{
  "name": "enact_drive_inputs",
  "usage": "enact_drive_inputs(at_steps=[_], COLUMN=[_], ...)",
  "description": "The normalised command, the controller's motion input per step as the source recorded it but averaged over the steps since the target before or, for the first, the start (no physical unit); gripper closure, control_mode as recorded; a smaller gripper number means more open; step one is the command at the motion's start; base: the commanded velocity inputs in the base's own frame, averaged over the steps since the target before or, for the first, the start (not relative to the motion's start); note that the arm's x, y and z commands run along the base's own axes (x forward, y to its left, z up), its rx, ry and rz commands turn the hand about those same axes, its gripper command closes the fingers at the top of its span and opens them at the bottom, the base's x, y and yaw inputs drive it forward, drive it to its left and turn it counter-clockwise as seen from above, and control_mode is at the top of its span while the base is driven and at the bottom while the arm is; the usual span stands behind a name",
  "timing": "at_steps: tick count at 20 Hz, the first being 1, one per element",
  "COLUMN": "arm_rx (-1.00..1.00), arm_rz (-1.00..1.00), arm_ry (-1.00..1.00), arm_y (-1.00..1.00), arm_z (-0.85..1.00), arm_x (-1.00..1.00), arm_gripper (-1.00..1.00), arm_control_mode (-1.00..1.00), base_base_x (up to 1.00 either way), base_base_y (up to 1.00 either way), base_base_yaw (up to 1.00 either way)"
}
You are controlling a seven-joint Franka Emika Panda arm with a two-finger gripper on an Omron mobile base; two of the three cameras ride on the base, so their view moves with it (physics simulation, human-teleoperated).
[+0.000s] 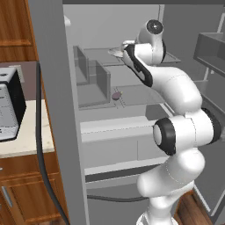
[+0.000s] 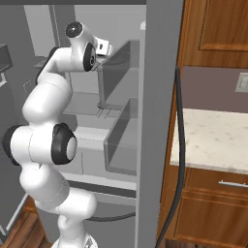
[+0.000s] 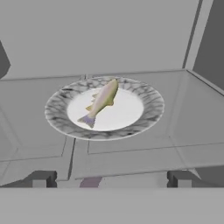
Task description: Transport the fish from the fridge to the microwave and turn on the microwave.
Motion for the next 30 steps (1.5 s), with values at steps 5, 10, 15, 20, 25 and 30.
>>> enact_drive_inputs(at_steps=[5, 10, 15, 20, 25, 30], arm_rx=[0.01, 0.00, 0.00, 0.00, 0.01, 0.01], arm_rz=[0.00, -0.01, -0.01, -0.01, -0.01, -0.02], arm_ry=[0.06, 0.00, 0.00, 0.00, 0.02, 0.03], arm_y=[0.00, 0.00, 0.00, 0.00, 0.01, 0.06], arm_z=[-0.07, -0.04, -0.10, -0.09, -0.06, -0.03], arm_x=[0.40, 0.44, 0.47, 0.46, 0.40, 0.32], arm_gripper=[-1.00, -1.00, -1.00, -1.00, -1.00, -1.00], arm_control_mode=[-1.00, -1.00, -1.00, -1.00, -1.00, -1.00], base_base_x=[0.00, 0.00, 0.00, 0.00, 0.00, 0.00], base_base_y=[0.00, 0.00, 0.00, 0.00, 0.00, 0.00], base_base_yaw=[0.00, 0.00, 0.00, 0.00, 0.00, 0.00])
